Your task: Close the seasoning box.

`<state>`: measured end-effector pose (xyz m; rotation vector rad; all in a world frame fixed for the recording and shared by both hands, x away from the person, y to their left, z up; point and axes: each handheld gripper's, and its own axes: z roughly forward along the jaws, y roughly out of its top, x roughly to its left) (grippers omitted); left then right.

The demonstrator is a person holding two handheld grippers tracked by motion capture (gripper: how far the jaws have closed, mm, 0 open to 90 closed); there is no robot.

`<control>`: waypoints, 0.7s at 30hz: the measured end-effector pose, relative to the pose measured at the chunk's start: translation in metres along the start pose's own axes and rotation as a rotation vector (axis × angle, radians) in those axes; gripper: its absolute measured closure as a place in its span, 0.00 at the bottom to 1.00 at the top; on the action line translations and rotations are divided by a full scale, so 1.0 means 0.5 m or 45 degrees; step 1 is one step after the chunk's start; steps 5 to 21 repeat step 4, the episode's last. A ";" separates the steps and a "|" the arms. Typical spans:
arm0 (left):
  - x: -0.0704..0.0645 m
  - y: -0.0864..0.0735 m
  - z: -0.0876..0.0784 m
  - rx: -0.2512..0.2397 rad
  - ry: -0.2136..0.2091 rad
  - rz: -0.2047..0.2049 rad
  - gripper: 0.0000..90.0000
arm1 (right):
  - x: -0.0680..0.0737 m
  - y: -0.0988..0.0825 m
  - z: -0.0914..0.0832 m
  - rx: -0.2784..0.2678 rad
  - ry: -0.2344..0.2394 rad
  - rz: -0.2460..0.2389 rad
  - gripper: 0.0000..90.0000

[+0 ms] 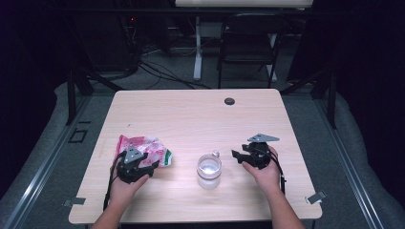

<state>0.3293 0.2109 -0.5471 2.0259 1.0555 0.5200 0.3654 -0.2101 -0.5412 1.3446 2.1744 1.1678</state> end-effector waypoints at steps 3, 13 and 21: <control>0.000 0.000 0.001 0.004 -0.002 0.000 0.47 | 0.001 -0.001 0.002 0.004 -0.004 -0.007 0.50; -0.001 0.000 0.001 0.006 -0.006 -0.001 0.47 | 0.001 -0.001 0.003 0.006 -0.006 -0.007 0.50; -0.001 0.000 0.001 0.006 -0.006 -0.001 0.47 | 0.001 -0.001 0.003 0.006 -0.006 -0.007 0.50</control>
